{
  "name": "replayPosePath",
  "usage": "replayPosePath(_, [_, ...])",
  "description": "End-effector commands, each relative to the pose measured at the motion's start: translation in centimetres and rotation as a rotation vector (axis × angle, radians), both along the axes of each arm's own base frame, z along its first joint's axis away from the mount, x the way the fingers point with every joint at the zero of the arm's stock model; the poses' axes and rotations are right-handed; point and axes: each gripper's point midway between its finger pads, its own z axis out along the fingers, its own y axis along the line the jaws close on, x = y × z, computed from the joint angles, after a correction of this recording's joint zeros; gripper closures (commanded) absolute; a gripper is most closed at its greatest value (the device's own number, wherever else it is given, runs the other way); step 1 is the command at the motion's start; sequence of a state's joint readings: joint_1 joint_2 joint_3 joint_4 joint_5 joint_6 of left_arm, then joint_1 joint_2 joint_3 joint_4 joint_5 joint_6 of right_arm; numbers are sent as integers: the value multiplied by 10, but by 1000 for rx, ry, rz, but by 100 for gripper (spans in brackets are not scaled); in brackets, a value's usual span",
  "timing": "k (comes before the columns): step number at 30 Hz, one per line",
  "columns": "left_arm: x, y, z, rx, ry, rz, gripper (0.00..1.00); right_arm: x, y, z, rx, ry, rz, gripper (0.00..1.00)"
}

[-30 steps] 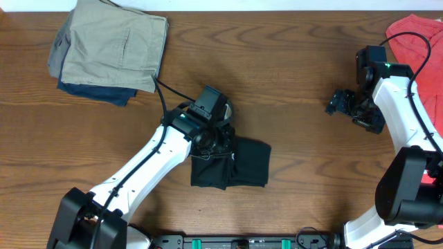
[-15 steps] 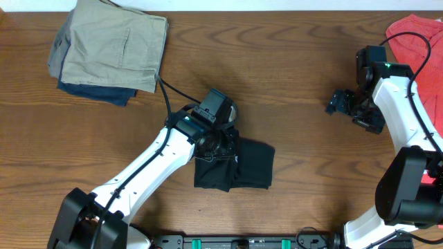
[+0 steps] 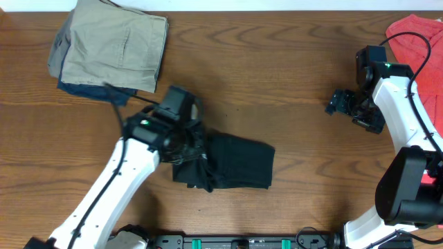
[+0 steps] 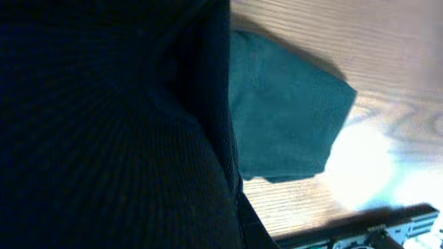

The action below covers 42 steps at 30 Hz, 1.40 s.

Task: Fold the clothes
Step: 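Lay the folded left end down and release with the left gripper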

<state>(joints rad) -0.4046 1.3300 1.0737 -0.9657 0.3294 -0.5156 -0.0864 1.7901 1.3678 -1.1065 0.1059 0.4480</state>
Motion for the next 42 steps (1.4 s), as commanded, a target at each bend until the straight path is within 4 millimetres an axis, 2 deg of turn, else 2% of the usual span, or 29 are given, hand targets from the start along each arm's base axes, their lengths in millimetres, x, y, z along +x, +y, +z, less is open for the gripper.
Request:
replayPosePath(1, [7, 16, 16, 27, -62, 13, 94, 3, -3, 8, -8, -25, -16, 1])
replayPosePath(10, [5, 25, 35, 68, -72, 10, 94, 3, -3, 8, -8, -25, -16, 1])
replayPosePath(18, [6, 44, 41, 174, -89, 35, 94, 3, -3, 8, -8, -25, -16, 1])
replayPosePath(21, [9, 57, 43, 244, -107, 58, 94, 3, -3, 8, -8, -25, -16, 1])
replayPosePath(23, [10, 57, 47, 245, -116, 61, 94, 3, -3, 8, -8, -25, -16, 1])
replayPosePath(29, [6, 39, 51, 195, -120, 10, 94, 3, -3, 8, -8, -25, -16, 1])
replayPosePath(36, [0, -2, 53, 145, -161, -87, 94, 3, -3, 8, -8, -25, -16, 1])
replayPosePath(42, [-8, -31, 36, 155, -118, -160, 94, 3, -3, 8, -8, -25, -16, 1])
